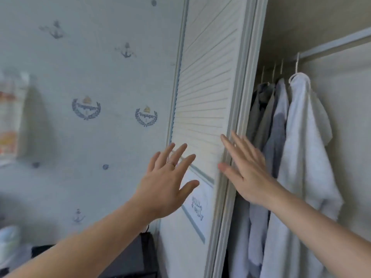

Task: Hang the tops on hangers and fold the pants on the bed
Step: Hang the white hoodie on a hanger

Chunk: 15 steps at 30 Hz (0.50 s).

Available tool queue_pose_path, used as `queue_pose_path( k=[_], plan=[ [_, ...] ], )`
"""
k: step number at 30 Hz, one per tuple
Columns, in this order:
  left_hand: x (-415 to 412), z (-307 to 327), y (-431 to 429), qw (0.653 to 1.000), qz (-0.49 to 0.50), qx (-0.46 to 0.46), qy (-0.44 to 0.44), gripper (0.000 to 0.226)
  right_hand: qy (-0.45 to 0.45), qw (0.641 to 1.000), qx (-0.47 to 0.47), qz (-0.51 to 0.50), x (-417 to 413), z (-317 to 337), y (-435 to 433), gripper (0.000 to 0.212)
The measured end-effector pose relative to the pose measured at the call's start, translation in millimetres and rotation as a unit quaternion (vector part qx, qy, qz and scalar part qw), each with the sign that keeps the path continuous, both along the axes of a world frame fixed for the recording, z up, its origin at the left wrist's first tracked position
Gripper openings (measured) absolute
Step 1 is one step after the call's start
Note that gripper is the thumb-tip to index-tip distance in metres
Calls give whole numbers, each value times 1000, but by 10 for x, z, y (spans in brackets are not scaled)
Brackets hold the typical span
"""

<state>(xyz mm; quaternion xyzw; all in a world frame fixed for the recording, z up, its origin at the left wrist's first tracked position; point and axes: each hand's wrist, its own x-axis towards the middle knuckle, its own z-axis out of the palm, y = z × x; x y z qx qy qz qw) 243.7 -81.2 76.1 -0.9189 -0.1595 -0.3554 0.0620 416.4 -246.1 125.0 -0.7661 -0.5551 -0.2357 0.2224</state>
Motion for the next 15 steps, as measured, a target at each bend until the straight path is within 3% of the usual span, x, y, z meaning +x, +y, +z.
queue_pose_path(
  k=[8,15],
  plan=[
    [-2056,-1153,101,983,158,-89,16,78,44,982,-121,141,-1785,-1268,427,81],
    [-3977,-2153,-389,916,335,-216,47,80,92,927,-229,284,-3396,-2370,703,79]
  ],
)
